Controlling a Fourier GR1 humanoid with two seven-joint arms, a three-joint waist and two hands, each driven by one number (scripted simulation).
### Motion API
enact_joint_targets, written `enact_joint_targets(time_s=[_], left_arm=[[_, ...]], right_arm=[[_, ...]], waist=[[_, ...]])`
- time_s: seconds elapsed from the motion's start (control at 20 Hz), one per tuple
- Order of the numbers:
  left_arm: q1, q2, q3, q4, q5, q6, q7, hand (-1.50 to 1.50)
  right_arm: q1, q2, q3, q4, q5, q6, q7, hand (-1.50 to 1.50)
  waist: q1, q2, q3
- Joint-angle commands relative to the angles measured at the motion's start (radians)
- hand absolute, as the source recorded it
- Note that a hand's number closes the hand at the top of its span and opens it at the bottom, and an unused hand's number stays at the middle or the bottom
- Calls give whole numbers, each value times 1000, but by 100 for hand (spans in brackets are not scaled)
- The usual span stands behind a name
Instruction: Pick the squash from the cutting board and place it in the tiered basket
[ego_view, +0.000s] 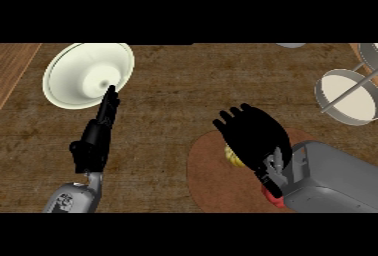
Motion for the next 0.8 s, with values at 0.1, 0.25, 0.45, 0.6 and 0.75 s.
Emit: enact_joint_targets(time_s=[0.1,0.25,0.45,0.6,0.75], left_arm=[[13,-32,7,21,-25,-5,-41,0],[-2,-46,4,57,-51,-5,-59,0],[60,-34,-9,-74,-66,-7,45,0],[-7,-26,48,-25,-43,-41,29,0],[48,-69,2,-30,-78,-23,-11,0]], right_arm=[[100,74,-70,-43,86,90,37,-150],[66,105,-106,88,177,79,-100,-150],[131,91,-130,82,256,101,-174,-150],[205,106,-124,49,307,102,-192,-150],[201,212,-167,72,298,166,-101,-150]], waist=[[-1,0,0],[5,3,0],[8,1,0],[2,2,0],[3,1,0]])
